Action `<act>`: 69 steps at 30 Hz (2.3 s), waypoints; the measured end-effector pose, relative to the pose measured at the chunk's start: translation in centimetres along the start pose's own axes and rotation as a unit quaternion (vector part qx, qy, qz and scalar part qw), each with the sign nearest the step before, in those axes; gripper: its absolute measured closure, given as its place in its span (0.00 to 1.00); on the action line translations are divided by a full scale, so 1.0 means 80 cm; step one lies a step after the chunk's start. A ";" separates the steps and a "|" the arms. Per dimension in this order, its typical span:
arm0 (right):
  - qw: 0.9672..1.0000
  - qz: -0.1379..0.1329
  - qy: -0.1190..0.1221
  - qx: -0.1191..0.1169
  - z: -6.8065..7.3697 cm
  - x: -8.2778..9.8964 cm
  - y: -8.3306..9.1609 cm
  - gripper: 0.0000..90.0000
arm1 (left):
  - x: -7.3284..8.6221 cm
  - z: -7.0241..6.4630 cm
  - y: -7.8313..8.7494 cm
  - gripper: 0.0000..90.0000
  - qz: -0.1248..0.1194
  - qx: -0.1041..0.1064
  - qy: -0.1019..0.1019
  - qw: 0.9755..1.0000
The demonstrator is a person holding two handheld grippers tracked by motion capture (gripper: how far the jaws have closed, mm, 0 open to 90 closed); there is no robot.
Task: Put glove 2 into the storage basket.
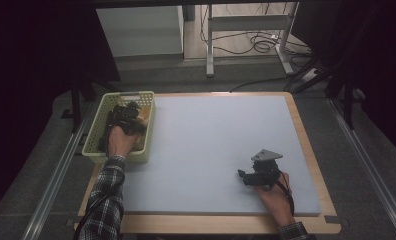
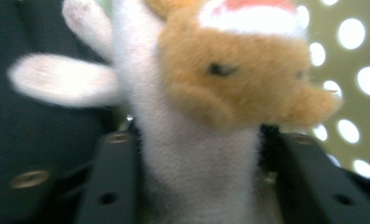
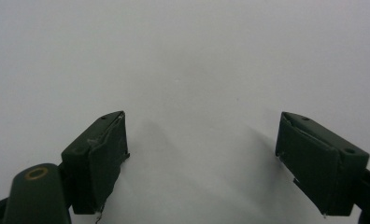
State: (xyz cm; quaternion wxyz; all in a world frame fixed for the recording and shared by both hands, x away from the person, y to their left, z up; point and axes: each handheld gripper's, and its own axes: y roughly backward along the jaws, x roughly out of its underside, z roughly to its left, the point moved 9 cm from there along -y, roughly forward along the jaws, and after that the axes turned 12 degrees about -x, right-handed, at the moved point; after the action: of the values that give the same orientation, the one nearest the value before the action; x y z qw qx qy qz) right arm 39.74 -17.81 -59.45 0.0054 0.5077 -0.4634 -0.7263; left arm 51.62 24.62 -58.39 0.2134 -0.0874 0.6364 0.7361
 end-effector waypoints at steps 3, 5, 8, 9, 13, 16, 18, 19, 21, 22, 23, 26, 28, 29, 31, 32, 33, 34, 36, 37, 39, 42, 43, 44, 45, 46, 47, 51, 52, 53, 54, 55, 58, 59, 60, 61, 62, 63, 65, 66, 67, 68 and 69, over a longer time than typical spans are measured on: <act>1.000 0.000 0.000 0.000 0.000 0.000 0.000 0.18 | 0.001 0.006 0.000 0.36 0.007 0.009 0.024 1.000; 1.000 0.000 0.000 -0.001 0.000 0.000 0.000 0.18 | 0.001 0.009 0.004 0.26 0.001 0.020 0.037 0.999; 1.000 0.000 -0.001 -0.001 0.000 0.000 0.000 0.18 | -0.001 0.012 0.014 0.21 -0.017 0.028 0.043 0.999; 1.000 0.000 -0.001 -0.001 0.000 0.000 0.000 0.18 | -0.002 0.014 0.019 0.19 -0.023 0.030 0.044 0.998; 1.000 0.000 -0.001 -0.001 0.000 0.000 0.000 0.18 | -0.006 0.018 0.038 0.19 -0.050 0.037 0.039 0.997; 1.000 0.000 0.000 -0.001 0.000 0.000 0.000 0.18 | -0.005 0.017 0.047 0.28 -0.064 0.044 0.033 0.996; 1.000 0.000 -0.001 -0.001 0.000 0.000 0.000 0.18 | -0.003 0.016 0.049 0.35 -0.070 0.040 0.023 0.996; 1.000 0.000 -0.001 -0.001 0.000 0.000 0.000 0.18 | -0.002 0.016 0.050 0.38 -0.075 0.041 0.020 0.996; 1.000 0.000 0.000 0.000 0.000 0.000 0.000 0.18 | -0.001 0.015 0.052 0.42 -0.084 0.045 0.020 0.995; 1.000 0.000 0.000 0.000 0.000 0.000 0.000 0.18 | 0.000 0.015 0.053 0.43 -0.088 0.046 0.020 0.995; 1.000 0.000 0.000 -0.001 0.000 0.000 0.000 0.18 | 0.001 0.014 0.054 0.44 -0.092 0.049 0.023 0.994; 1.000 0.000 0.000 0.000 0.000 0.000 0.000 0.18 | 0.003 0.014 0.056 0.44 -0.100 0.054 0.021 0.993; 1.000 0.000 -0.001 -0.001 0.000 0.000 0.000 0.18 | 0.005 0.015 0.057 0.42 -0.106 0.054 0.016 0.993; 1.000 0.000 -0.001 -0.001 0.000 0.000 0.000 0.18 | 0.006 0.015 0.058 0.41 -0.109 0.053 0.012 0.993; 1.000 0.000 0.000 0.000 0.000 0.000 0.000 0.18 | 0.008 0.017 0.060 0.38 -0.115 0.048 0.008 0.992; 1.000 0.000 0.000 0.000 0.000 0.000 0.000 0.18 | 0.009 0.018 0.061 0.36 -0.118 0.049 0.009 0.992; 1.000 0.000 0.000 0.000 0.000 0.000 0.000 0.18 | 0.009 0.018 0.062 0.34 -0.122 0.051 0.011 0.991; 1.000 0.000 0.000 -0.001 0.000 0.000 0.000 0.18 | 0.010 0.019 0.064 0.33 -0.125 0.055 0.012 0.991; 1.000 0.000 0.000 0.000 0.000 0.000 0.000 0.18 | 0.012 0.019 0.067 0.31 -0.131 0.056 0.013 0.990; 1.000 0.000 0.000 0.000 0.000 0.000 0.000 0.18 | 0.013 0.020 0.069 0.30 -0.133 0.057 0.012 0.989; 1.000 0.000 0.000 0.000 0.000 0.000 0.000 0.18 | 0.015 0.020 0.072 0.28 -0.138 0.058 0.010 0.989; 1.000 0.000 0.000 0.000 0.000 0.000 0.000 0.18 | 0.017 0.019 0.077 0.25 -0.145 0.060 0.004 0.988; 1.000 0.000 0.000 0.000 0.000 0.000 0.000 0.18 | 0.018 0.019 0.079 0.23 -0.148 0.059 0.002 0.987; 1.000 0.000 0.000 0.000 0.000 0.000 0.000 0.18 | 0.019 0.019 0.081 0.23 -0.151 0.061 0.002 0.987; 1.000 0.000 0.000 0.000 0.000 0.000 0.000 0.18 | 0.019 0.019 0.082 0.22 -0.153 0.062 0.002 0.986; 1.000 0.000 0.000 0.000 0.000 0.000 0.000 0.18 | 0.020 0.020 0.084 0.22 -0.155 0.062 0.002 0.986; 1.000 0.000 0.000 0.000 0.000 0.000 0.000 0.18 | 0.021 0.020 0.085 0.21 -0.157 0.064 0.003 0.986; 1.000 0.000 0.001 0.001 0.000 0.000 0.000 0.18 | 0.024 0.020 0.091 0.19 -0.163 0.069 0.004 0.984; 1.000 0.000 0.001 0.001 0.000 0.000 0.000 0.18 | 0.025 0.020 0.092 0.18 -0.164 0.070 0.004 0.984; 1.000 0.000 0.001 0.001 0.000 0.000 0.000 0.18 | 0.026 0.020 0.093 0.18 -0.166 0.071 0.005 0.984; 1.000 0.000 0.001 0.001 0.000 0.000 0.000 0.18 | 0.026 0.020 0.094 0.17 -0.169 0.071 0.005 0.983; 1.000 0.000 0.001 0.001 0.000 0.000 0.000 0.18 | 0.028 0.021 0.096 0.16 -0.170 0.073 0.003 0.983; 1.000 0.001 0.001 0.001 0.000 0.000 0.000 0.18 | 0.030 0.021 0.100 0.14 -0.177 0.076 0.005 0.981; 1.000 0.001 0.001 0.001 0.000 0.000 0.000 0.18 | 0.031 0.021 0.101 0.13 -0.179 0.076 0.006 0.981; 1.000 0.001 0.001 0.001 0.000 0.000 0.000 0.18 | 0.032 0.021 0.102 0.11 -0.180 0.076 0.007 0.981; 1.000 0.001 0.001 0.001 0.000 0.000 0.000 0.18 | 0.033 0.021 0.104 0.10 -0.180 0.078 0.007 0.981; 1.000 0.001 0.001 0.001 0.000 0.000 0.000 0.18 | 0.034 0.020 0.105 0.10 -0.180 0.082 0.010 0.980; 1.000 0.001 0.001 0.001 0.000 0.000 0.000 0.18 | 0.035 0.020 0.106 0.09 -0.180 0.086 0.009 0.980; 1.000 0.001 0.001 0.001 0.000 0.000 0.000 0.18 | 0.037 0.019 0.109 0.09 -0.181 0.089 0.008 0.979; 1.000 0.001 0.002 0.002 0.000 0.000 0.000 0.18 | 0.038 0.018 0.110 0.08 -0.181 0.091 0.007 0.979; 1.000 0.001 0.002 0.002 0.000 0.000 0.000 0.18 | 0.039 0.017 0.111 0.08 -0.182 0.092 0.005 0.979; 1.000 0.001 0.002 0.002 0.000 0.000 0.000 0.18 | 0.040 0.016 0.112 0.08 -0.183 0.093 0.004 0.979; 1.000 0.001 0.001 0.001 0.000 0.000 0.000 0.18 | 0.041 0.015 0.113 0.07 -0.183 0.094 0.002 0.979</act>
State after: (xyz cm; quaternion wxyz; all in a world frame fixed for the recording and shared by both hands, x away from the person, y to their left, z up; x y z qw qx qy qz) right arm 39.71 -17.83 -59.44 0.0064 0.5080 -0.4651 -0.7250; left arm 44.98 25.59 -51.34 0.3506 -0.1836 0.6765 0.6210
